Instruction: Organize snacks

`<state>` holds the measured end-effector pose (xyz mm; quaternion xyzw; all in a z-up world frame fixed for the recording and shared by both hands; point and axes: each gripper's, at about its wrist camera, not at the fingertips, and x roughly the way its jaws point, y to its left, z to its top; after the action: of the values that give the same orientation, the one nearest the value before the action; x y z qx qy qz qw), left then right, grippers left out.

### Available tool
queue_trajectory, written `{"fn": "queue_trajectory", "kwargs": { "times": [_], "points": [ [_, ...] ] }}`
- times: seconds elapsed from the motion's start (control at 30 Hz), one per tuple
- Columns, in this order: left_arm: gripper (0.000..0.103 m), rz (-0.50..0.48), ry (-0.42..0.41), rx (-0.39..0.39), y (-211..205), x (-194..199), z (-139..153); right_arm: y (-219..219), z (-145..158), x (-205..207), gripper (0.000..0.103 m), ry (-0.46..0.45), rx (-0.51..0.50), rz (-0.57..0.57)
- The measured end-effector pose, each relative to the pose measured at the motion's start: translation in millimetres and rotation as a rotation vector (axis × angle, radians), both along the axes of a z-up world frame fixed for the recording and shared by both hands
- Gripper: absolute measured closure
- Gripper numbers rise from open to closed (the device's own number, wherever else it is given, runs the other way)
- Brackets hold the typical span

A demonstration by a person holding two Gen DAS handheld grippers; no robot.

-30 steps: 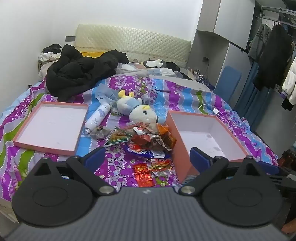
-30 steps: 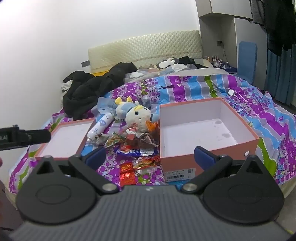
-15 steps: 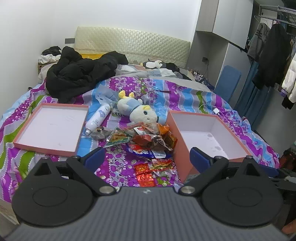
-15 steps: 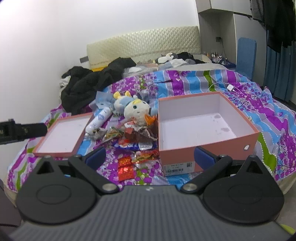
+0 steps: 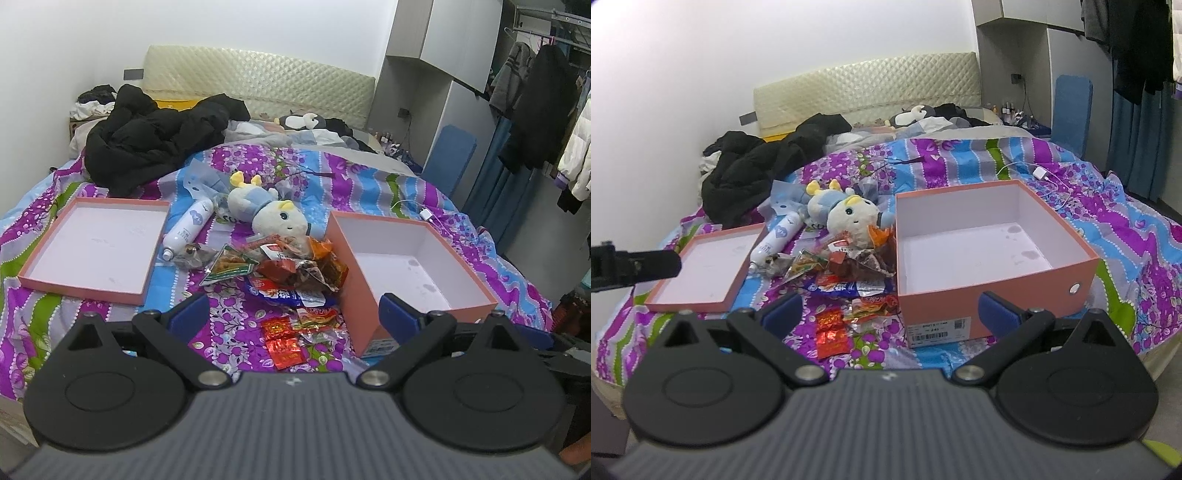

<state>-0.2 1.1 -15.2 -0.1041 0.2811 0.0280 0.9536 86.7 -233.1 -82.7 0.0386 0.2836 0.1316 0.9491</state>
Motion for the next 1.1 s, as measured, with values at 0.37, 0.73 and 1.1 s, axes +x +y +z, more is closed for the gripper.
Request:
{"fn": "queue_trajectory", "kwargs": {
  "times": [0.37,0.73,1.1],
  "points": [
    [0.003,0.002,0.003,-0.001,1.4,-0.9,-0.5,0.3,-0.1,-2.2,0.000,-0.009,-0.006,-0.004],
    [0.003,0.001,0.008,-0.007,0.6,-0.7,-1.5,2.0,-1.0,-3.1,0.000,-0.008,-0.008,-0.008],
    [0.003,0.001,0.011,-0.007,2.0,-0.8,-2.8,2.9,-3.0,-3.1,0.000,-0.002,-0.007,-0.006]
  ]
}}
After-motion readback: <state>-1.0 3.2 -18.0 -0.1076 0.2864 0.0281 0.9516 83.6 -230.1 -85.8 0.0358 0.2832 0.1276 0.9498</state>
